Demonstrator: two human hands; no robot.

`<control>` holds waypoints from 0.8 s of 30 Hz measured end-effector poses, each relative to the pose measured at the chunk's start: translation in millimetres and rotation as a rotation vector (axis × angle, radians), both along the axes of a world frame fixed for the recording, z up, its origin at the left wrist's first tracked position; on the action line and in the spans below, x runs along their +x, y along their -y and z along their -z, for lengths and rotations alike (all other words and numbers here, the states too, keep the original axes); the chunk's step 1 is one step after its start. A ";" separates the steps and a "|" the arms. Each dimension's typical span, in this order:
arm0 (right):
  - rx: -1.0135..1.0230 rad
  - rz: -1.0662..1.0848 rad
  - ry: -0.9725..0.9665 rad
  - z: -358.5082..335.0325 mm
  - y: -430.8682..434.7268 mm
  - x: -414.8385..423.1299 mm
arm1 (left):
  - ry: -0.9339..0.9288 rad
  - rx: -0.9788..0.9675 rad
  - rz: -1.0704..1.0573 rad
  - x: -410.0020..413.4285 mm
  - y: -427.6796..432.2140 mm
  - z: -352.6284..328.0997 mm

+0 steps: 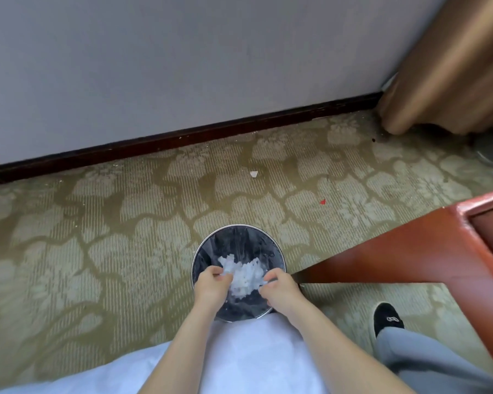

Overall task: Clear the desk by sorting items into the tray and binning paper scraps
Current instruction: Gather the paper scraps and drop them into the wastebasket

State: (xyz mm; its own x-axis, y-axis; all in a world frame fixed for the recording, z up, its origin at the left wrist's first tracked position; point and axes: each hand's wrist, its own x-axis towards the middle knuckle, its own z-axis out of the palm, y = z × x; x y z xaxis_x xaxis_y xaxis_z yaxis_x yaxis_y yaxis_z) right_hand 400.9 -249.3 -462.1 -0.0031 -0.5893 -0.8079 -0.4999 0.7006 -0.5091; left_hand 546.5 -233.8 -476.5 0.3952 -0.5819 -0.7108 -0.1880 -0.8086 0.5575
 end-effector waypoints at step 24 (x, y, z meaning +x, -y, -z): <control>-0.830 -0.386 -0.189 -276.6 -46.6 -50.5 | 0.332 -0.522 1.057 -28.2 -43.1 -277.7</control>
